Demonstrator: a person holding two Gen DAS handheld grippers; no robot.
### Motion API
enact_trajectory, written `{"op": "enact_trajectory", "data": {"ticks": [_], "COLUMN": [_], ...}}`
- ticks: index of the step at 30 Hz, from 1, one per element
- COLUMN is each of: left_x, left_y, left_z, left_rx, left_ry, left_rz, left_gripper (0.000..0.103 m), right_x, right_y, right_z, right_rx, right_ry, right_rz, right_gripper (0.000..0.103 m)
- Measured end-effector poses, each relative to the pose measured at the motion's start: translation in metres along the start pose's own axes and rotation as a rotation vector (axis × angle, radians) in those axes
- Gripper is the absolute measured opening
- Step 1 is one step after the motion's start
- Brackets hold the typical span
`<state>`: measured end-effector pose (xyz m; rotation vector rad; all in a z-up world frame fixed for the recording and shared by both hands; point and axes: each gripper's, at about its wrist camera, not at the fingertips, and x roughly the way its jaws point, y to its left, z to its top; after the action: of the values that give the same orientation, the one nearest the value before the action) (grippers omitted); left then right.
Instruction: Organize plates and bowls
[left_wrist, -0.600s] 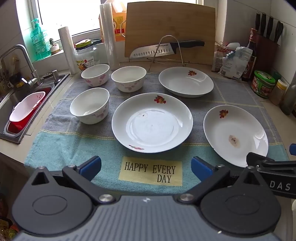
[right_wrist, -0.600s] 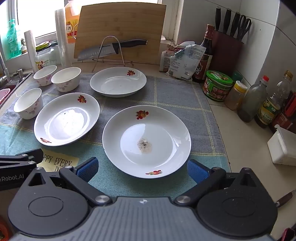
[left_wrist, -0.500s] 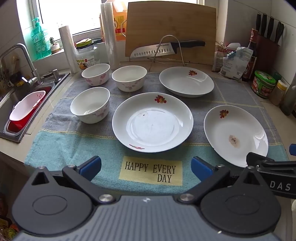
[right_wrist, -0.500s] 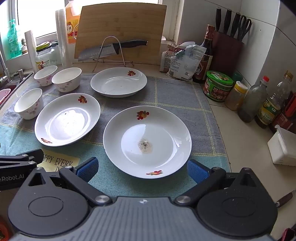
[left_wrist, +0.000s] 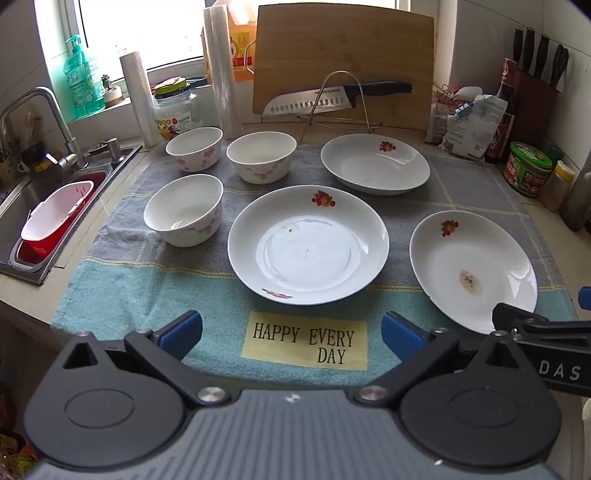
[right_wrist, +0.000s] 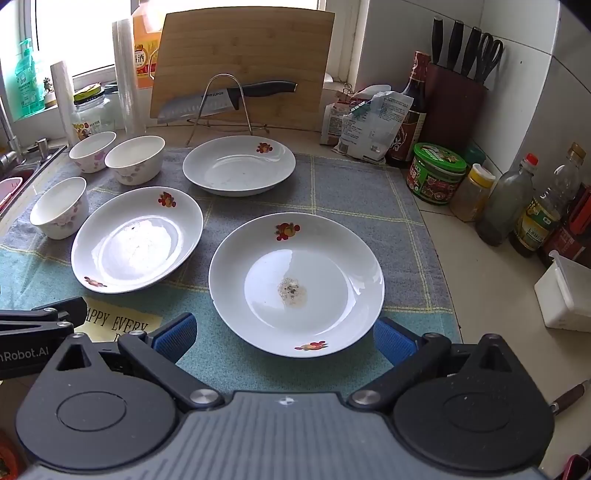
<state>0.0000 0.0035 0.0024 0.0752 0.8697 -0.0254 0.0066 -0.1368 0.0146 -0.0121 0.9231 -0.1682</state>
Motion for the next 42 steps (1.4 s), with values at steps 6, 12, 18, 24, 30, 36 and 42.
{"op": "enact_trajectory", "data": {"ticks": [6, 12, 18, 24, 30, 36, 42], "left_x": [-0.0001, -0.0006, -0.0012, -0.0007, -0.0002, 0.0000, -0.0004], "left_y": [0.0003, 0.0011, 0.0015, 0.0022, 0.0007, 0.0003, 0.0003], "left_z": [0.0005, 0.0021, 0.0023, 0.0043, 0.0039, 0.0033, 0.0038], "left_rx": [0.000, 0.000, 0.000, 0.002, 0.000, 0.002, 0.003], "left_ry": [0.000, 0.000, -0.001, 0.003, 0.003, 0.000, -0.001], "left_rz": [-0.001, 0.000, -0.001, 0.007, 0.008, 0.010, 0.010], "left_gripper": [0.102, 0.102, 0.102, 0.102, 0.102, 0.102, 0.102], "right_x": [-0.0013, -0.0016, -0.0019, -0.0041, -0.0042, -0.0046, -0.0048], "right_y": [-0.0020, -0.0022, -0.0014, -0.0027, -0.0020, -0.0015, -0.0010], "right_z": [-0.0002, 0.0009, 0.0004, 0.0028, 0.0031, 0.0019, 0.0019], "right_rx": [0.002, -0.001, -0.001, 0.003, 0.002, 0.000, -0.001], "right_ry": [-0.002, -0.004, -0.005, -0.009, -0.013, -0.016, -0.019], "right_rz": [0.005, 0.004, 0.002, 0.016, 0.013, 0.009, 0.007], "right_gripper": [0.103, 0.103, 0.103, 0.103, 0.103, 0.103, 0.103]}}
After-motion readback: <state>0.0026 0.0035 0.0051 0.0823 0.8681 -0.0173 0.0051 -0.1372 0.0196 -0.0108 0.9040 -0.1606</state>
